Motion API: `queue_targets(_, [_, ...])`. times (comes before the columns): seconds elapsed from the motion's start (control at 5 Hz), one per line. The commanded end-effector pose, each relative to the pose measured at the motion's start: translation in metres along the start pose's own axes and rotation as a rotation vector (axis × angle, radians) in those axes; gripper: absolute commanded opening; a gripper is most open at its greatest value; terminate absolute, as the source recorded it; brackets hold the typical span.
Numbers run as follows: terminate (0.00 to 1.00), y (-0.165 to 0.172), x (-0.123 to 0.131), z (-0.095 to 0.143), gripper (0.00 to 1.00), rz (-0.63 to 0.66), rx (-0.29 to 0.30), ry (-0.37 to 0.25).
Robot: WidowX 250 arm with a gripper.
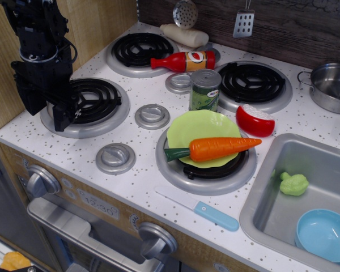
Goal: Take carrot off plate
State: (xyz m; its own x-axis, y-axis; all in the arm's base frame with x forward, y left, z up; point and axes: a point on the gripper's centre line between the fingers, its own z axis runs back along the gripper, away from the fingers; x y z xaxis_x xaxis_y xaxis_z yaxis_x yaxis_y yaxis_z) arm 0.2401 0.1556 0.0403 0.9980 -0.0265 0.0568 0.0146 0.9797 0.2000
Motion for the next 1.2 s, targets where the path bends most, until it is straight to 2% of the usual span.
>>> queue_targets(0.0, [0.0,0.0,0.0,0.0,1.0,0.0,0.0,0.0])
queue_targets(0.4, [0.0,-0.055,0.019,0.079,1.0,-0.135,0.072,-0.014])
queue_targets(0.6, [0.0,-0.09,0.025,0.101,1.0,-0.266,0.099,-0.106])
queue_targets(0.8, [0.0,-0.135,0.036,0.095,1.0,-0.401,0.079,-0.134])
queue_targets(1.0, [0.0,-0.163,0.051,0.08,1.0,-0.439,0.039,-0.179])
